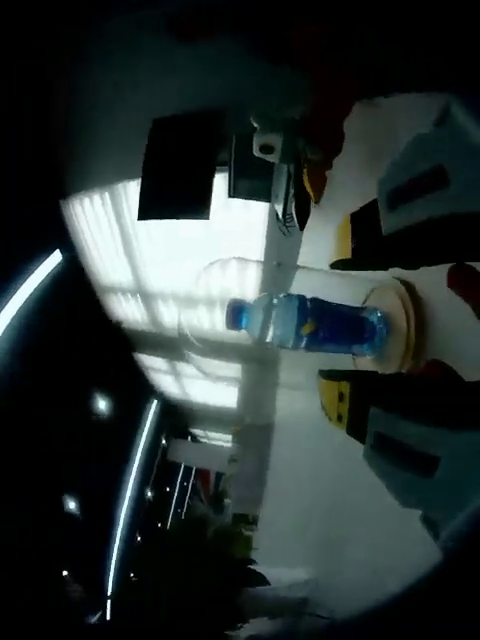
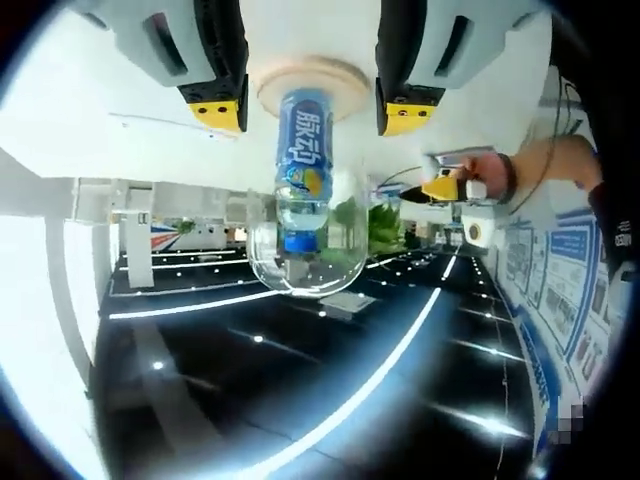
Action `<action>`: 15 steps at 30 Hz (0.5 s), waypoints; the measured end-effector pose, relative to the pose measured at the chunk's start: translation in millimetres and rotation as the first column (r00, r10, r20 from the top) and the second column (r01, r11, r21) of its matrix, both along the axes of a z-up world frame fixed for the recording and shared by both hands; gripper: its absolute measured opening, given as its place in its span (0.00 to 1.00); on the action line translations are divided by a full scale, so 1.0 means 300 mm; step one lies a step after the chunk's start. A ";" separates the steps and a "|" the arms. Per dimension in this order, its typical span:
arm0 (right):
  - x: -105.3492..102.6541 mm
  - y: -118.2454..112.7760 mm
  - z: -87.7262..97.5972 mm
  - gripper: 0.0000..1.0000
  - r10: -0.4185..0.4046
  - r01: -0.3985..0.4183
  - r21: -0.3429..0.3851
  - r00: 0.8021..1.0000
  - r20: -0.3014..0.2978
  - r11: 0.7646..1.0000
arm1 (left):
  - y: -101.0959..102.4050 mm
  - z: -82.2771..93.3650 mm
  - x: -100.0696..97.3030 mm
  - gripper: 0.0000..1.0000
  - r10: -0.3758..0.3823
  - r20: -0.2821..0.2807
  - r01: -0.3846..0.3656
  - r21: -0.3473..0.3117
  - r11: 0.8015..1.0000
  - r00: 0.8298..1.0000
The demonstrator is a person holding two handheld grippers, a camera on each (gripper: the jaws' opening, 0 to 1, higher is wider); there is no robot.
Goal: Open the cover put in the Mizone put the cover back on
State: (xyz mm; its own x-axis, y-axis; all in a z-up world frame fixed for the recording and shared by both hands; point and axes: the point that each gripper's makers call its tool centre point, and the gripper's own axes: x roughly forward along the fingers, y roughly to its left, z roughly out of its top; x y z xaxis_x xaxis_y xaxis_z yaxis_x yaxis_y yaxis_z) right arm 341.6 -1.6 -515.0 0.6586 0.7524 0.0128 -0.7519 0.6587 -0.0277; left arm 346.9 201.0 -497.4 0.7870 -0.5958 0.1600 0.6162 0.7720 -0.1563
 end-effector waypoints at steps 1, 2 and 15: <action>-0.009 0.003 -0.004 0.43 0.002 -0.001 0.003 1.000 -0.005 1.000 | 0.006 -0.002 -0.003 0.29 0.000 -0.003 0.000 -0.009 1.000 1.000; -0.021 0.007 -0.009 0.43 0.002 -0.002 -0.002 1.000 -0.002 1.000 | 0.010 -0.004 -0.006 0.28 0.000 -0.004 0.000 -0.016 1.000 1.000; -0.109 -0.028 -0.064 0.22 -0.101 0.109 -0.104 0.992 0.080 0.989 | 0.025 -0.026 -0.113 0.32 0.035 0.043 -0.039 0.093 0.995 0.998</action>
State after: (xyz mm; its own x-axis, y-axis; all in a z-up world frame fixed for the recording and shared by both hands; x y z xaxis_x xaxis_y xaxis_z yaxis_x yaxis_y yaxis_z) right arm 309.0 -10.1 -534.1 0.7341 0.6790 -0.0123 -0.6721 0.7238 -0.1560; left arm 313.0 208.5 -505.2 0.8024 -0.5806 0.1377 0.5916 0.8042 -0.0568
